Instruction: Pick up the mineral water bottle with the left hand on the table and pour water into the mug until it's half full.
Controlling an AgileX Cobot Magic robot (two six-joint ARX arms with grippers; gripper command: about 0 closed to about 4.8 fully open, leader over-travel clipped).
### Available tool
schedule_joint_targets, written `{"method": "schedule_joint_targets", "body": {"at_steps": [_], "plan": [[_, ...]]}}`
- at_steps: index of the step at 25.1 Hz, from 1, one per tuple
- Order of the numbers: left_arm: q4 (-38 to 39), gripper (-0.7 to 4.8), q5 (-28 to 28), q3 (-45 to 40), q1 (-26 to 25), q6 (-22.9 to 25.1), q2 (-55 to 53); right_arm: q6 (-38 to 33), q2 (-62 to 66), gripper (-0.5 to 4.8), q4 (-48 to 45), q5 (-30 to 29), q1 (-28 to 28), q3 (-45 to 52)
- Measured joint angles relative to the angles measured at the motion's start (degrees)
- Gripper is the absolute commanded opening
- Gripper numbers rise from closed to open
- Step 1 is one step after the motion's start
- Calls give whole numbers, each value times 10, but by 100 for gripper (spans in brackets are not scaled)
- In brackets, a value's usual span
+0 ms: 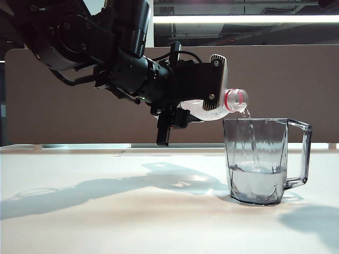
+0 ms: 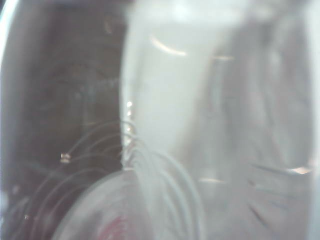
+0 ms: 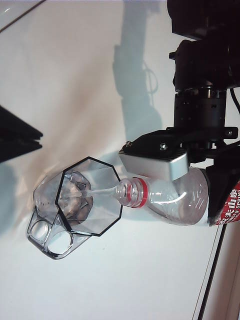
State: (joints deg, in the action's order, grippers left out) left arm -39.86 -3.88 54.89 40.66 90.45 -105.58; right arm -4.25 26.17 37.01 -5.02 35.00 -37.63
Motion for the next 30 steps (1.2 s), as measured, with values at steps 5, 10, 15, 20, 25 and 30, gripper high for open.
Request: {"method": "schedule_joint_targets", "body": {"at_steps": [5,10,15,20,25,30], "plan": [[0,214,0,0,0,2,0,0,0,-8,0,0,0,0],[-3,214,0,0,0,2,0,0,0,-8,6,0,0,0],[-3,214,0,0,0,2,0,0,0,-8,10,0,0,0],[-3,214,0,0,0,2,0,0,0,-8,10,0,0,0],[-3,214,0,0,0,2,0,0,0,-8,10,0,0,0],[-3,214,0,0,0,-35,0,0,0,-8,10,0,0,0]]}}
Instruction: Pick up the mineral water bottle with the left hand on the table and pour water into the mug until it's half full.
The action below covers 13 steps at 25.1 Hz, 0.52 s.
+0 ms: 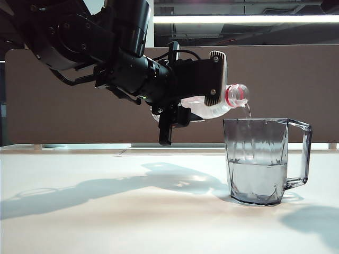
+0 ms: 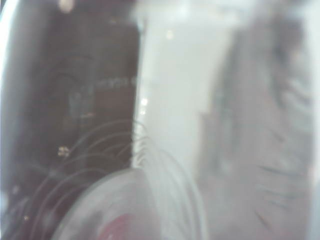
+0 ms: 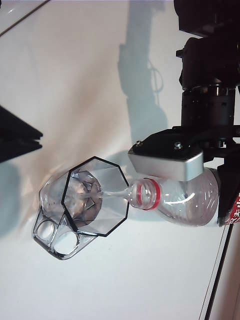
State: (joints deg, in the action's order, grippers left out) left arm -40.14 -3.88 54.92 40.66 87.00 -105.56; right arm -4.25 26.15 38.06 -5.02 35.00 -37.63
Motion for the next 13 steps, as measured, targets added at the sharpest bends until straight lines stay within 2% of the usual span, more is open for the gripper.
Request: {"method": "schedule_joint_targets", "body": {"at_steps": [13], "plan": [[-2,214,0,0,0,-169,11,0,0,-8,0,0,0,0]]}}
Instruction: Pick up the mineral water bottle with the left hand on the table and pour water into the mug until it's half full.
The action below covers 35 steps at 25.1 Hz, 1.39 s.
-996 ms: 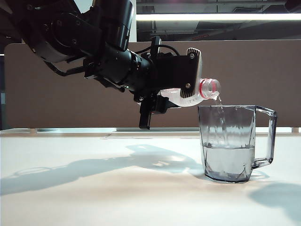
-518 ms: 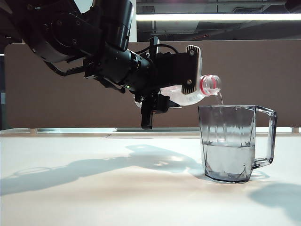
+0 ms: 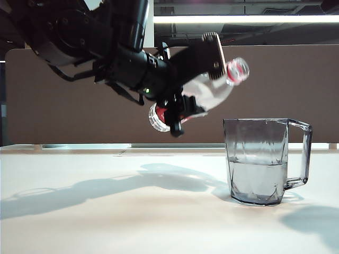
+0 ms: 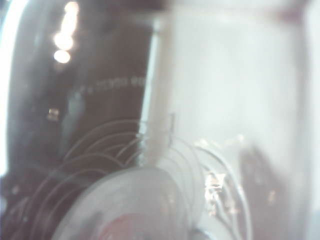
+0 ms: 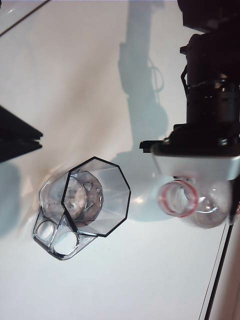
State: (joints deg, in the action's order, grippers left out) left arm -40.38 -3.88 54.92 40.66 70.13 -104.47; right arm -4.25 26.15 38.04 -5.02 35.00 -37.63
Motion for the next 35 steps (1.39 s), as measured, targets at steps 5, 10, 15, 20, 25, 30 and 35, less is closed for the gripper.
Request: {"method": "schedule_joint_targets", "body": {"at_steps": [5,10,15,20,25,30,35], "plan": [[-9,214,0,0,0,-148,35,0,0,-8,0,0,0,0],[12,214,0,0,0,-303,80,0,0,-8,0,0,0,0],[76,214,-1,-6,-5,-454,125,0,0,-8,0,0,0,0],[83,214,-1,-33,-30,-527,153,0,0,-8,0,0,0,0],[60,214,0,-71,-60,-570,180,0,0,-8,0,0,0,0],[26,214,0,-127,-85,-626,200,0,0,-8,0,0,0,0],[21,214,2,-161,-97,-666,217,0,0,-8,0,0,0,0]]}}
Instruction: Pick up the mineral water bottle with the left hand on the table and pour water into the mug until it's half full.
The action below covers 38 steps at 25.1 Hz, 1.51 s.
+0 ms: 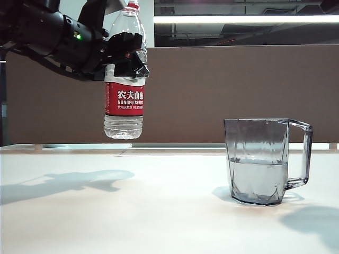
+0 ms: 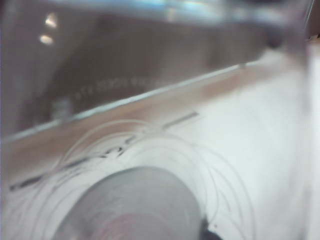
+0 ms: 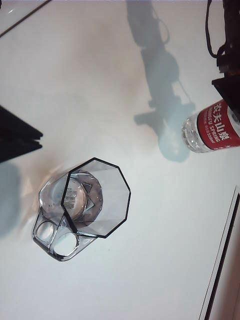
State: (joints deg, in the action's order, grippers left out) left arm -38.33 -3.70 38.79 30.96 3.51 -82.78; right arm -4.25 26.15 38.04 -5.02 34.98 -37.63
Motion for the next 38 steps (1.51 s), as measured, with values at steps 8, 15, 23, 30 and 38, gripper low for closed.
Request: {"method": "schedule_joint_targets", "body": {"at_steps": [8,15,23,30,38], "plan": [[-6,214,-2,-66,-8,-21,42,0,0,-8,0,0,0,0],[-31,214,-3,-114,-29,-37,55,0,0,-8,0,0,0,0],[-61,214,-1,-146,-62,-66,55,0,0,-8,0,0,0,0],[-65,214,-2,-150,-60,-68,55,0,0,-8,0,0,0,0],[-78,214,-2,-150,-60,-68,55,0,0,-8,0,0,0,0]]}}
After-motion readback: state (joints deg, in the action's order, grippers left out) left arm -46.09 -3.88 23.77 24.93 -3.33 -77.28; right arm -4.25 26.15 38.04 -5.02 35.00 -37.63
